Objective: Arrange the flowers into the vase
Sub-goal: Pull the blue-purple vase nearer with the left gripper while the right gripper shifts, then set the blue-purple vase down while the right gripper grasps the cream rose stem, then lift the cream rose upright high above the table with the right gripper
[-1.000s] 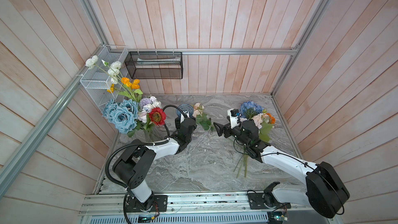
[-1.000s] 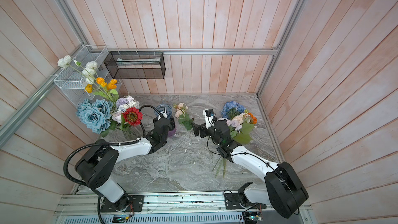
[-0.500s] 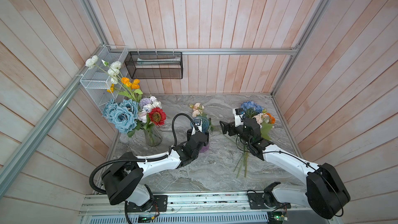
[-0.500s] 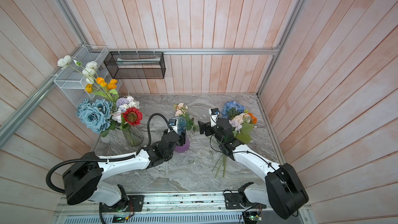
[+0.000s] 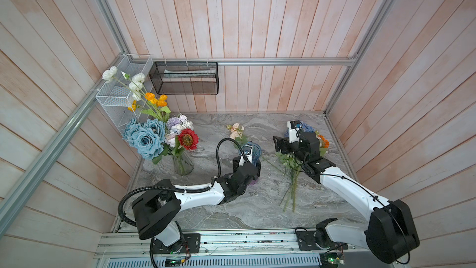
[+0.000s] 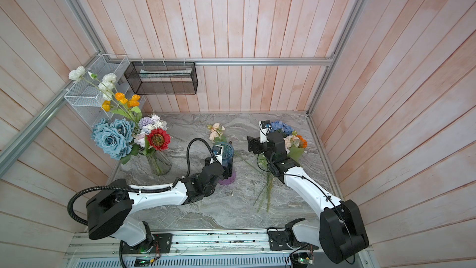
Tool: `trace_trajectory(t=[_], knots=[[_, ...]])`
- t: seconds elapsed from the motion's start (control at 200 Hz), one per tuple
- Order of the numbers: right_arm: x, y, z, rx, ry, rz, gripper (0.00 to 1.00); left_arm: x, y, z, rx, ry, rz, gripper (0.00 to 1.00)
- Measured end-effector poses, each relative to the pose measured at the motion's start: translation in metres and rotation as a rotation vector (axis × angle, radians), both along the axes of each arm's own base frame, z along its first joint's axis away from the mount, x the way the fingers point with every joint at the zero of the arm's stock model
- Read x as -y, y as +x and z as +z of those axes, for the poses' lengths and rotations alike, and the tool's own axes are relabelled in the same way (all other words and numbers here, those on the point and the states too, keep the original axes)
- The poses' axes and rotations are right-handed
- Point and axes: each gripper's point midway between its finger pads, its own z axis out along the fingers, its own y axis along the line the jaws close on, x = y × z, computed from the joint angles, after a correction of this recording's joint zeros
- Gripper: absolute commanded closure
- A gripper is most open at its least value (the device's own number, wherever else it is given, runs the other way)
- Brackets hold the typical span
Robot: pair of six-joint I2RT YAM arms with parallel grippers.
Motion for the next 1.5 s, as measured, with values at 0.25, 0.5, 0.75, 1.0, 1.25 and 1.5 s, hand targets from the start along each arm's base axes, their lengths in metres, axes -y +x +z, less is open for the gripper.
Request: trace_trajectory(t=[0.25, 0.5, 0.75, 1.0, 1.25, 1.5], knots=[[-0.028, 0.004, -0.010, -0.078, -0.007, 0.142, 0.40, -0.003, -0.007, 0.000, -0.016, 0.011, -0.016, 0.00], [-0.062, 0.018, -0.055, -0.242, -0.016, 0.260, 0.48, -0.016, -0.028, 0.031, -0.017, -0.080, -0.079, 0.00], [-0.091, 0.042, -0.092, -0.348, -0.091, 0.339, 0.52, -0.027, -0.040, 0.036, -0.043, -0.075, -0.094, 0.00], [-0.093, 0.034, -0.146, -0.478, -0.174, 0.378, 0.52, -0.033, -0.051, 0.062, -0.033, -0.132, -0.144, 0.00], [-0.097, 0.025, -0.176, -0.541, -0.238, 0.401, 0.55, -0.031, -0.056, 0.072, -0.027, -0.163, -0.186, 0.00], [-0.091, 0.029, -0.199, -0.575, -0.284, 0.374, 0.68, -0.042, -0.054, 0.094, 0.003, -0.214, -0.189, 0.00]])
